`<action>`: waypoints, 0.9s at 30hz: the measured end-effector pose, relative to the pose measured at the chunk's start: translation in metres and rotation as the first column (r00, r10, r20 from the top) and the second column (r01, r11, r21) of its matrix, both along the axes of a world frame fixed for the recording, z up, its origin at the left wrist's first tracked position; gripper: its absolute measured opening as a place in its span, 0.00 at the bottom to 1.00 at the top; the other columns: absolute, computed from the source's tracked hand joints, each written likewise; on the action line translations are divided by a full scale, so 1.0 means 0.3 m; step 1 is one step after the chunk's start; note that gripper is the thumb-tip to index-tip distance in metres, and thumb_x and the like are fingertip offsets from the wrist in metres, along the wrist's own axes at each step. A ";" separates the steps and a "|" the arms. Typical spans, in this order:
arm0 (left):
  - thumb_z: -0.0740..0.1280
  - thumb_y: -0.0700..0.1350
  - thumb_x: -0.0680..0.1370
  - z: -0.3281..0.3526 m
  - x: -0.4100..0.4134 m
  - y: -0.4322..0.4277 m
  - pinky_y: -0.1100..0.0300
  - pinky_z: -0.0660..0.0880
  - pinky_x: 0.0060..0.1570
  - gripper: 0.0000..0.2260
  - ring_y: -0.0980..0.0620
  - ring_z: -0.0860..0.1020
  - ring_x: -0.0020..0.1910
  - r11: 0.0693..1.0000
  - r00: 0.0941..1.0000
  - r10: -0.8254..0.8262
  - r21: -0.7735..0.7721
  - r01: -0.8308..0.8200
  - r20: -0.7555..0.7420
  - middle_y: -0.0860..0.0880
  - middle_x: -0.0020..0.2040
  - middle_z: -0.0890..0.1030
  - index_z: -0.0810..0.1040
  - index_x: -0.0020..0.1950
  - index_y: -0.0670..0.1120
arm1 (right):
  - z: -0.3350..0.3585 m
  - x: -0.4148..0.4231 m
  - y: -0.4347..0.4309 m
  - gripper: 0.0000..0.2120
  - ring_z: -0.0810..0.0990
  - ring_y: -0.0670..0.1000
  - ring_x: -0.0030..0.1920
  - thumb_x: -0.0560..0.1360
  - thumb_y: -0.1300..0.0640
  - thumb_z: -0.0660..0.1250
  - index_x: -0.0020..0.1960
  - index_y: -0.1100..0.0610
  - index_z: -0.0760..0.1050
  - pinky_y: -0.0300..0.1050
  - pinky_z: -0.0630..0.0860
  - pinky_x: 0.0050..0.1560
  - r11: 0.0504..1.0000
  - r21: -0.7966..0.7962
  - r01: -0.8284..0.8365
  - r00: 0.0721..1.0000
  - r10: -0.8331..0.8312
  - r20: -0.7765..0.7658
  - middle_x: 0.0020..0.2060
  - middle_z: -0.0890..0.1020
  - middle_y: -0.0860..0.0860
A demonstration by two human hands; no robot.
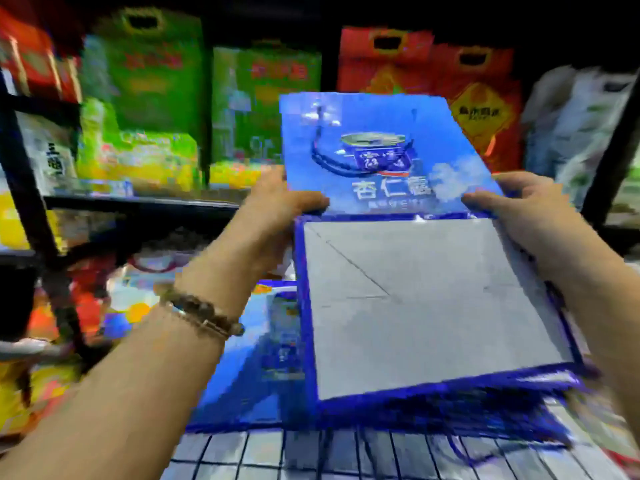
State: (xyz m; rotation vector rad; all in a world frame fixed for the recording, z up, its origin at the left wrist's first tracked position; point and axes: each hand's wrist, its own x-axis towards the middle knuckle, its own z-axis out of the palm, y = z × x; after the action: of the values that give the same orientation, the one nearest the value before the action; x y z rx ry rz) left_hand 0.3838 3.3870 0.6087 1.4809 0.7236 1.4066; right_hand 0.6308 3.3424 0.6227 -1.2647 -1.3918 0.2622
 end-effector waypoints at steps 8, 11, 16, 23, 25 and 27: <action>0.74 0.40 0.69 -0.377 0.331 0.323 0.63 0.69 0.31 0.09 0.55 0.76 0.33 0.951 0.821 0.057 -0.219 -0.218 -0.568 0.46 0.38 0.81 0.81 0.45 0.36 | -0.325 0.296 0.193 0.19 0.79 0.59 0.50 0.70 0.47 0.71 0.50 0.62 0.78 0.44 0.68 0.40 0.721 -0.454 0.523 0.805 -0.244 0.541 0.50 0.81 0.62; 0.75 0.51 0.67 -0.444 0.340 0.334 0.57 0.73 0.42 0.19 0.47 0.80 0.48 0.939 0.642 0.145 -0.098 -0.328 -0.753 0.44 0.51 0.82 0.78 0.51 0.40 | -0.406 0.296 0.214 0.21 0.77 0.59 0.55 0.70 0.45 0.70 0.56 0.58 0.75 0.45 0.68 0.45 0.684 -0.440 0.582 0.770 -0.290 0.568 0.54 0.79 0.60; 0.68 0.54 0.73 -0.384 0.341 0.261 0.52 0.71 0.48 0.25 0.42 0.74 0.57 0.897 0.315 0.380 0.263 -0.354 -0.870 0.43 0.61 0.72 0.66 0.64 0.45 | -0.412 0.284 0.220 0.28 0.75 0.59 0.57 0.68 0.41 0.69 0.58 0.59 0.68 0.50 0.70 0.48 0.622 -0.270 0.735 0.564 -0.338 0.754 0.56 0.75 0.57; 0.50 0.60 0.79 -0.372 0.495 0.099 0.39 0.48 0.70 0.24 0.43 0.54 0.73 0.978 0.147 0.162 0.178 0.104 -0.976 0.47 0.75 0.57 0.60 0.72 0.51 | -0.404 0.165 0.218 0.15 0.72 0.55 0.60 0.77 0.45 0.56 0.57 0.52 0.72 0.50 0.67 0.53 0.855 -0.323 0.407 0.606 0.012 0.795 0.57 0.76 0.52; 0.46 0.61 0.79 -0.437 0.502 0.094 0.38 0.40 0.70 0.27 0.44 0.43 0.75 0.986 0.072 0.129 0.135 0.096 -0.989 0.49 0.77 0.47 0.50 0.76 0.51 | -0.463 0.147 0.223 0.19 0.66 0.55 0.67 0.78 0.43 0.51 0.62 0.53 0.68 0.53 0.63 0.62 0.814 -0.448 0.370 0.591 0.166 0.789 0.64 0.70 0.54; 0.45 0.61 0.79 -0.475 0.502 0.104 0.38 0.39 0.70 0.28 0.44 0.42 0.75 0.991 0.066 0.103 0.108 0.080 -0.992 0.49 0.77 0.45 0.47 0.76 0.52 | -0.510 0.146 0.226 0.25 0.52 0.53 0.75 0.80 0.44 0.46 0.74 0.53 0.54 0.55 0.51 0.71 0.751 -0.524 0.401 0.577 0.236 0.782 0.75 0.55 0.53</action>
State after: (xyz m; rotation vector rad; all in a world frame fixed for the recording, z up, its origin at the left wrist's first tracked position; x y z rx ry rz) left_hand 0.5343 3.4182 0.4661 2.5514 1.4866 0.0821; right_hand 0.6745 3.4104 0.4696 -2.2549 -2.1291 0.0703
